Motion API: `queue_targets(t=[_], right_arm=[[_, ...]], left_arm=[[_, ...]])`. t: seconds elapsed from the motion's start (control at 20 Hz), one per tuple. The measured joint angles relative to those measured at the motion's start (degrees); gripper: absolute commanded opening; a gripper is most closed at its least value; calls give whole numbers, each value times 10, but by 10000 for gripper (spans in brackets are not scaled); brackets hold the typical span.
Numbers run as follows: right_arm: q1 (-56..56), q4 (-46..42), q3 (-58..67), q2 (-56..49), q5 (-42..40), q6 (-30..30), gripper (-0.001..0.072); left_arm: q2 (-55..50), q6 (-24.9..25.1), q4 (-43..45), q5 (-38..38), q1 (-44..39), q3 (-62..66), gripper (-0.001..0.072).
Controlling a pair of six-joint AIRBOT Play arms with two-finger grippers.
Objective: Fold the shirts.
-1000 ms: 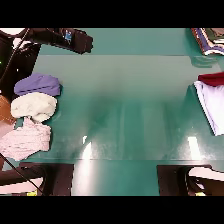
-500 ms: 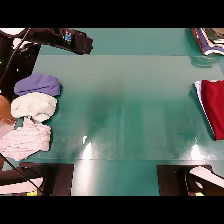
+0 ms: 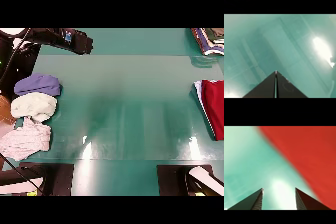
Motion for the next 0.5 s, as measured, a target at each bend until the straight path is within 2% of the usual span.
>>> queue_targets(t=[0.05, 0.1, 0.15, 0.2, 0.5], right_arm=[[32, 15, 0, 1, -3, 1, 419], [68, 26, -1, 2, -7, 1, 245], [102, 33, -1, 3, -10, 0, 40], [137, 40, -1, 3, -14, 1, 17], [277, 56, -1, 4, -40, 1, 17]], left_arm=[[0, 0, -1, 0, 0, 0, 30], [0, 0, -1, 0, 0, 0, 30], [0, 0, -1, 0, 0, 0, 30], [0, 0, -1, 0, 0, 0, 30], [0, 0, -2, 0, 0, 0, 30]])
